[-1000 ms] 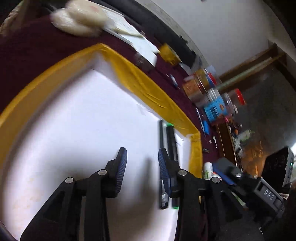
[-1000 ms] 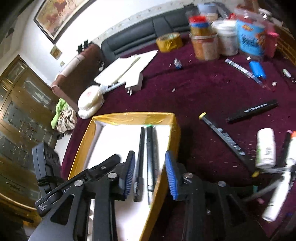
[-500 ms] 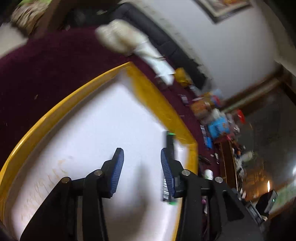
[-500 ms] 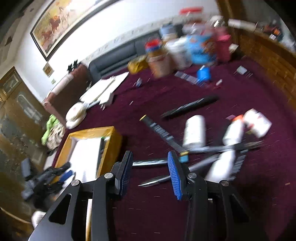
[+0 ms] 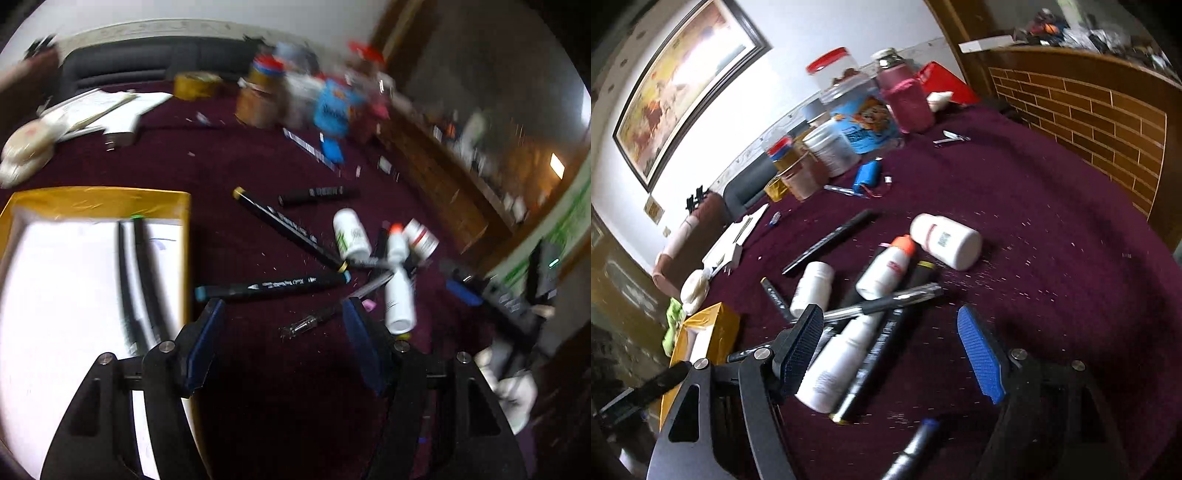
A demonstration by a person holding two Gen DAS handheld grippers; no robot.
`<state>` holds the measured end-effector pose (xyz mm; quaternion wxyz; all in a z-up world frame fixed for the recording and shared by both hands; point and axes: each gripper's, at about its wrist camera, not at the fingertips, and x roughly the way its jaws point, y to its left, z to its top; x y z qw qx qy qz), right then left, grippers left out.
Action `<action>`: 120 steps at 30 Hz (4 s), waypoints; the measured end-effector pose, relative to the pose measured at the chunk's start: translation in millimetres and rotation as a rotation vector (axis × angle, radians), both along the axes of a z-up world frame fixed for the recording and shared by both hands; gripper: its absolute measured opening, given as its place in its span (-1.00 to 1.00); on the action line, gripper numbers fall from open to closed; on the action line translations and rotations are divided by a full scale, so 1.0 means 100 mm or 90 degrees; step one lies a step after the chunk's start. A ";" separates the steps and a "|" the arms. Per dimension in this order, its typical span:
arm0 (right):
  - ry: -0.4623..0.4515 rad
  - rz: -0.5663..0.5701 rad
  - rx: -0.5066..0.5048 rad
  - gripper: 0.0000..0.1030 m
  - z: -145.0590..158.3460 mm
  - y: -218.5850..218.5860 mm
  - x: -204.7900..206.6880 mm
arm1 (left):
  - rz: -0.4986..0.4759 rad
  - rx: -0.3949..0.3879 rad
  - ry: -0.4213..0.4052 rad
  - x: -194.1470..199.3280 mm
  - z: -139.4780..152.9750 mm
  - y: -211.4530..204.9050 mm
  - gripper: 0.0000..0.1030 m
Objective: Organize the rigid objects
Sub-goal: 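Grasp a black blue-capped marker with the left tool while the right tool returns, then grasp a clear ballpoint pen with the right tool, then lower the marker and pen into the white tray and open both tools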
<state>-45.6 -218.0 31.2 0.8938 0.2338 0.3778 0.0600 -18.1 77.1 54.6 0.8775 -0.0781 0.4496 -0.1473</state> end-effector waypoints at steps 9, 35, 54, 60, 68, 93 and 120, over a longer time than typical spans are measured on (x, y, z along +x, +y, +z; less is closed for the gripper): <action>0.016 -0.021 0.084 0.37 -0.28 -0.30 0.00 | -0.099 0.247 0.064 0.55 -0.45 -0.51 0.30; 0.012 -0.012 0.069 0.41 -0.31 -0.27 -0.01 | -0.119 0.070 0.027 -0.11 -0.35 -0.67 -0.76; 0.047 0.025 -0.020 0.45 -0.08 -0.02 -0.33 | -0.012 -0.236 -0.071 -0.92 0.24 0.53 -0.75; 0.058 0.154 -0.054 0.37 0.04 0.71 -0.40 | 0.001 -0.272 -0.068 -0.96 0.16 0.66 -0.75; 0.111 0.169 -0.123 0.09 -0.21 1.33 -0.11 | 0.028 -0.295 -0.075 -1.04 0.11 0.93 -0.75; 0.087 0.291 0.070 -0.85 0.24 1.86 -0.03 | 0.155 -0.246 -0.043 -0.61 0.05 1.89 -0.75; 0.107 0.351 -0.059 -0.27 0.07 3.12 0.49 | 0.209 -0.311 0.057 -0.14 -0.25 2.06 0.07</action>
